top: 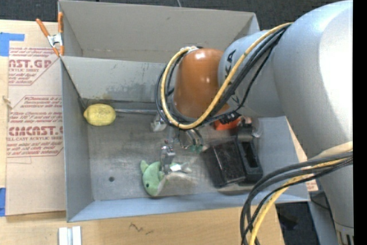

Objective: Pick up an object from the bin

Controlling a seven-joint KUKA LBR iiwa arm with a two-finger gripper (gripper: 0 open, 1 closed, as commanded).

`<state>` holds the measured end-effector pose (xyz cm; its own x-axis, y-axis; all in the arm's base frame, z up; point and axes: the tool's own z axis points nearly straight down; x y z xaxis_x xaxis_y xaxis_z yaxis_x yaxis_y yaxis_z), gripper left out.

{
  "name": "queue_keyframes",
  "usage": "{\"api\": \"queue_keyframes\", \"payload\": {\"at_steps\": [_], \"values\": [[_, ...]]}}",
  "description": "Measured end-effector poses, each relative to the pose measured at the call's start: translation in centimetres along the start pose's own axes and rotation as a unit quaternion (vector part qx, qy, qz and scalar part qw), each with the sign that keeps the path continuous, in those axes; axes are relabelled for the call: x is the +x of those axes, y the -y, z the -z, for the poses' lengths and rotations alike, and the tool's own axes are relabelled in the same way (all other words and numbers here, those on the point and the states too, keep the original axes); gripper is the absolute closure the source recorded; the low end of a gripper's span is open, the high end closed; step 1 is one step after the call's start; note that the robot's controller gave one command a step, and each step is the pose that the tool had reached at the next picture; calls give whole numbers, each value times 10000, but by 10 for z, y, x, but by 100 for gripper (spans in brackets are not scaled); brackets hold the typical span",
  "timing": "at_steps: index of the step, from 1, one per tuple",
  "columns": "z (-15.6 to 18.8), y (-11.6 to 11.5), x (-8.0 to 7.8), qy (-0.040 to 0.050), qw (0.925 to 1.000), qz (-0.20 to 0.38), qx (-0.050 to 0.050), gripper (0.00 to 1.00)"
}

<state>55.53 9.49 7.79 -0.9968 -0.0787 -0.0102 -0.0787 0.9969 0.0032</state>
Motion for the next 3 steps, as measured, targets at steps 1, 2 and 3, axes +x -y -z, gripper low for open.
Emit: {"api": "queue_keyframes", "payload": {"at_steps": [1,2,3], "values": [[1,11,29,8,9973,733,12,0],[12,12,50,-59,9836,1800,4,0],[-2,22,71,-50,9925,1219,2,100]]}}
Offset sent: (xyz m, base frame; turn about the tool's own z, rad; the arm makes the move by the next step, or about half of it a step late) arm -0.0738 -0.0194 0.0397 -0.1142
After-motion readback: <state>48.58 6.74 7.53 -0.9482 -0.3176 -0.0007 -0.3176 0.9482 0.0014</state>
